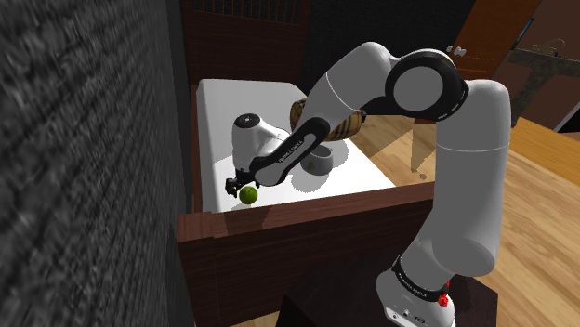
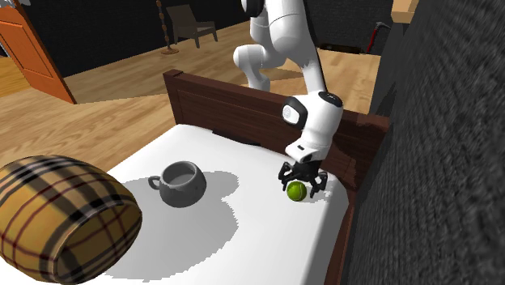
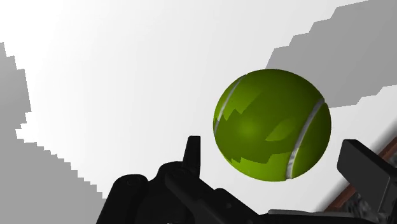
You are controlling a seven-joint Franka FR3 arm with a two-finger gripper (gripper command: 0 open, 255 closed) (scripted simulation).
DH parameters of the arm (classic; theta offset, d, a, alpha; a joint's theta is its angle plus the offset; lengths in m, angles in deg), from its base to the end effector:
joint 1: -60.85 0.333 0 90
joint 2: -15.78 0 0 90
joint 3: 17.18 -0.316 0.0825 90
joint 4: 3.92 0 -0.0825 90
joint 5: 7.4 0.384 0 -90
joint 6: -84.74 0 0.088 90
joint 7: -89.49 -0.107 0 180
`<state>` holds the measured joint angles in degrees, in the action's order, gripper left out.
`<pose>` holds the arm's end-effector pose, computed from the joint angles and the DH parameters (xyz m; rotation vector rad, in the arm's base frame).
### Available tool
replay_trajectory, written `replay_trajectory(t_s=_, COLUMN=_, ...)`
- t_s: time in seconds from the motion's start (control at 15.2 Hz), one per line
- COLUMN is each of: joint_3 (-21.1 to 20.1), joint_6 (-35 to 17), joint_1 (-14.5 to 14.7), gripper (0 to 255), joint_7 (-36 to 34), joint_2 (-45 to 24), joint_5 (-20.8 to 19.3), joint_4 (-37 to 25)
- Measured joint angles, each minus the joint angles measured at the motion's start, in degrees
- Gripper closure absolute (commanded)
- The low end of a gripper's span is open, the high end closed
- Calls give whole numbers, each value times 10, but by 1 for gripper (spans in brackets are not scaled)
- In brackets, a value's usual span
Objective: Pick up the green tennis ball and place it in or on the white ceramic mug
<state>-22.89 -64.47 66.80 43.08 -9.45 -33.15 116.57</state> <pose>0.5729 0.1271 0.2119 2.9703 -0.3544 0.2350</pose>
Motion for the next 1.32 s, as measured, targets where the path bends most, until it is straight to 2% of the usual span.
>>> replay_trajectory(t_s=0.46, joint_3=2, joint_6=-6, joint_1=1, gripper=0, joint_7=-2, joint_2=-6, joint_5=-3, joint_4=-1)
replay_trajectory(t_s=0.53, joint_3=2, joint_6=-6, joint_1=1, gripper=255, joint_7=-2, joint_2=-6, joint_5=-3, joint_4=-1)
replay_trajectory(t_s=1.32, joint_3=0, joint_6=1, joint_1=-1, gripper=255, joint_7=2, joint_2=1, joint_5=1, joint_4=0)
